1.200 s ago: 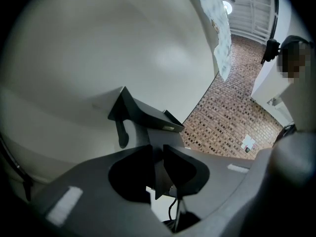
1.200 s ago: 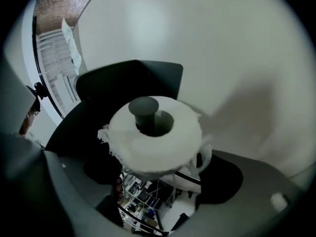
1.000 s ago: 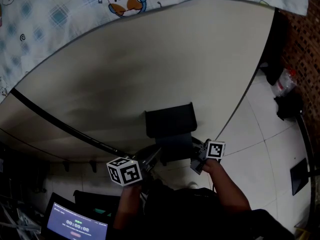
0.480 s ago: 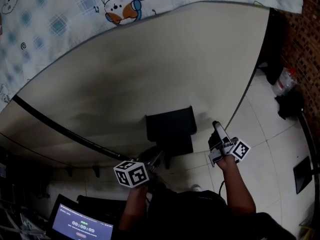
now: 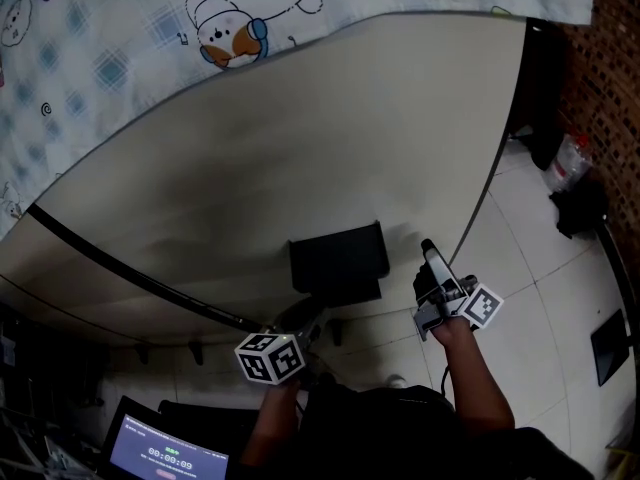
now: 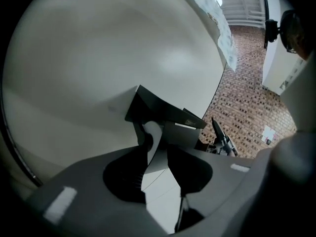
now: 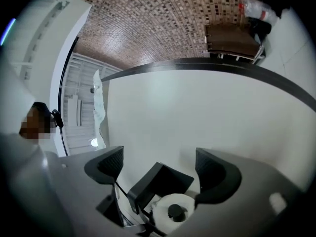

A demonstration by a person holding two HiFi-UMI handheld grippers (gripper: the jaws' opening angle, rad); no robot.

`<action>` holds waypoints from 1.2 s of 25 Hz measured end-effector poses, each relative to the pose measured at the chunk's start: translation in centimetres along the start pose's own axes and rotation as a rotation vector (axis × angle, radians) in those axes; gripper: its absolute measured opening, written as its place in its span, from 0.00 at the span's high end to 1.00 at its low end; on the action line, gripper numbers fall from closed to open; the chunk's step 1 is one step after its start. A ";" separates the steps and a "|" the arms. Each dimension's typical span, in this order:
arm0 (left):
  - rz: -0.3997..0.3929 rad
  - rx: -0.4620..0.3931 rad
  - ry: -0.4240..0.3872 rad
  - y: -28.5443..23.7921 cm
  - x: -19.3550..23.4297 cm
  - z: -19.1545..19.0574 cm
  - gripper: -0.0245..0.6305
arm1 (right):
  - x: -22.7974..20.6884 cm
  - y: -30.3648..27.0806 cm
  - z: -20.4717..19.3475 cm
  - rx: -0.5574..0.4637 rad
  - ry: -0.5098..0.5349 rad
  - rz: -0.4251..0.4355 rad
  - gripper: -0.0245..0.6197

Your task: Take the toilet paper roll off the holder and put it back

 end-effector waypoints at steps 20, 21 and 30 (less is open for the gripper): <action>0.397 -0.415 -0.313 8.1 -5.7 4.2 0.94 | 15.7 -4.0 -4.6 0.304 1.370 -0.479 0.96; 0.394 -0.418 -0.311 7.9 -5.7 4.3 0.94 | 15.7 -4.2 -5.0 0.319 1.374 -0.485 0.96; 0.388 -0.412 -0.326 7.3 -6.7 4.0 0.94 | 15.9 -5.0 -6.2 0.329 1.385 -0.488 0.96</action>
Point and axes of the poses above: the fingertips, and each gripper's own axes: y backward along the fingers, x to its left, z out of its top, the point moved 9 cm from there along y, backward along the fingers, and after that the axes turned 13 degrees about x, right-handed, at the moved point
